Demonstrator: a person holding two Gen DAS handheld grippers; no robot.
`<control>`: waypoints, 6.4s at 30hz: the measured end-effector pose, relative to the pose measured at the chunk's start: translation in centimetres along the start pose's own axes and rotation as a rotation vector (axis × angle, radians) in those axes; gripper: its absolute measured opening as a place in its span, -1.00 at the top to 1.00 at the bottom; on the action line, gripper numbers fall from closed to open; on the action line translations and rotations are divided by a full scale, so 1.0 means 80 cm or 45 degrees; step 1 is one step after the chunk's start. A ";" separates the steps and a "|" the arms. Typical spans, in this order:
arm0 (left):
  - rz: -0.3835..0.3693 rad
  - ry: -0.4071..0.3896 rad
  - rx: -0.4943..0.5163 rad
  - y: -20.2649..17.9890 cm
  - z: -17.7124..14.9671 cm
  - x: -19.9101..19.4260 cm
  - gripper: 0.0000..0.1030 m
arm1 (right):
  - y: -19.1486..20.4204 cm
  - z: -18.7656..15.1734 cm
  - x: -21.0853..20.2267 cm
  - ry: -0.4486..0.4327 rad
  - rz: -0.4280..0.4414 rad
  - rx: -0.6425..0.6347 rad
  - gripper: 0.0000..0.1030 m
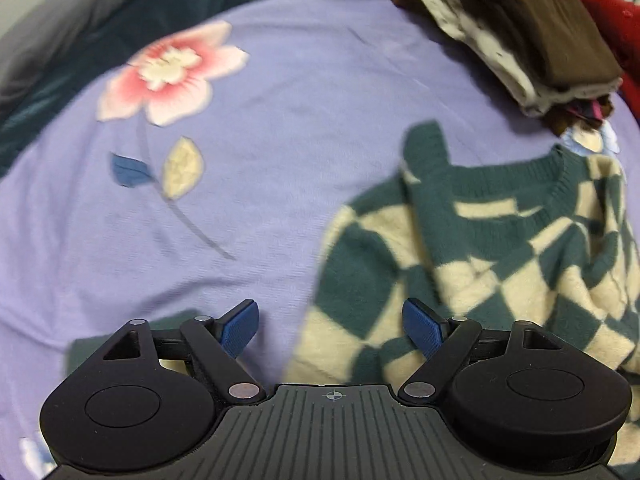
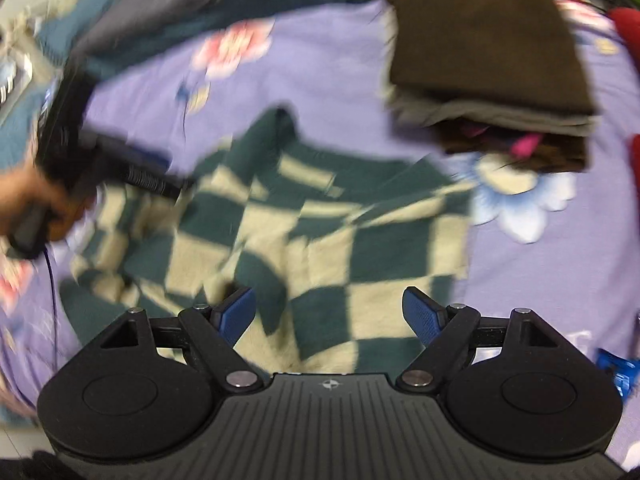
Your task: Fold small clothes
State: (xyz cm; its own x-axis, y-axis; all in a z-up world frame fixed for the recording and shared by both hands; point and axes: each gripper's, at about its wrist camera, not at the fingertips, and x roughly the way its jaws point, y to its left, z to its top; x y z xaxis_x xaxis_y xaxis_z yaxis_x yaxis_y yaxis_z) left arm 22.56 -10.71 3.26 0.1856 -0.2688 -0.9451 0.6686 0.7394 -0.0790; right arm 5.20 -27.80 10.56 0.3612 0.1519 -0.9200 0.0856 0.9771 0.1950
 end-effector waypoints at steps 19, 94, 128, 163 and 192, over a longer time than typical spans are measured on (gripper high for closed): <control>-0.072 -0.361 -0.329 0.009 -0.020 -0.108 0.07 | -0.090 0.004 -0.048 -0.262 0.277 0.574 0.67; 0.567 -1.167 -0.709 0.178 -0.151 -0.474 0.44 | 0.093 0.265 -0.165 -0.736 0.655 0.095 0.18; 0.659 -0.142 -1.007 0.094 -0.381 -0.157 -0.54 | 0.023 -0.028 0.105 0.179 0.163 -0.013 -0.83; 0.545 -0.362 -1.258 0.160 -0.414 -0.255 -1.00 | 0.160 0.004 0.055 0.077 0.383 -0.523 -0.21; 0.333 -0.191 -0.958 0.038 -0.426 -0.245 0.42 | 0.014 -0.038 -0.022 0.148 0.383 -0.239 0.97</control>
State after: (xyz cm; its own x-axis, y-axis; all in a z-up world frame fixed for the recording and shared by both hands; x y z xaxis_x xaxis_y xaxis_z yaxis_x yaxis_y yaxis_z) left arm -3.57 17.88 10.77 0.3993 -0.0704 -0.9141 -0.0633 0.9926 -0.1041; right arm 1.81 -26.52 11.34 0.2352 0.4417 -0.8658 -0.1837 0.8949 0.4067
